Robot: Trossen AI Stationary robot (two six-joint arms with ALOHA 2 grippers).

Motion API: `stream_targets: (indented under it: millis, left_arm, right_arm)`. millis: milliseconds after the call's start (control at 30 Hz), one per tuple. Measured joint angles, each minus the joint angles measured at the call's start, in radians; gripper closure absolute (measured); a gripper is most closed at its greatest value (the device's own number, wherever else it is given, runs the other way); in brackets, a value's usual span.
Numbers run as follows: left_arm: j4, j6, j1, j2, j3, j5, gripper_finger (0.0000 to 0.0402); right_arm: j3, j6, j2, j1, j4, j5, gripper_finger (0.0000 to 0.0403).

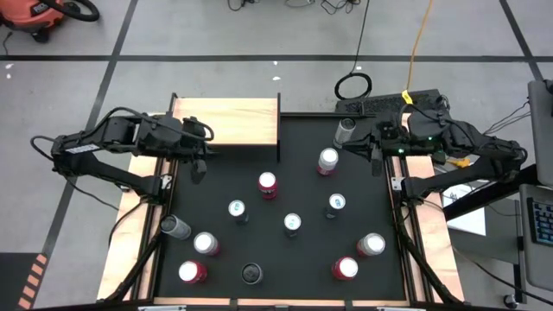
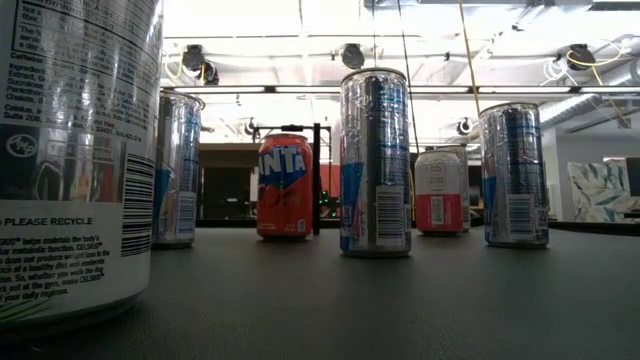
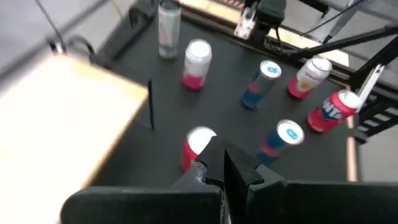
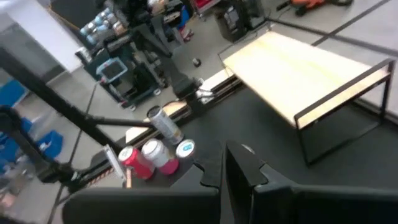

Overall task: Place canned beverage on shelf
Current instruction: Put the middle white yellow soda can on the shelf

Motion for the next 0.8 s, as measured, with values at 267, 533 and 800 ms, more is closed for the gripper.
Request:
stream_targets:
  millis: [267,533,800]
  left_arm:
    - [-0.250,-0.315,-0.015,0.000,0.000,0.141,0.0402]
    - [-0.527,-0.700,-0.027,0.000,-0.001,0.342,0.0402]
    - [-0.520,-0.831,-0.073,-0.012,-0.001,0.350,0.0402]
  right_arm:
    - [0.000,-0.003,-0.003,0.000,-0.045,0.000,0.0403]
    - [0.000,-0.058,-0.003,0.000,-0.116,0.001,0.0403]
    - [0.000,-0.050,-0.003,0.000,-0.186,-0.003,0.0403]
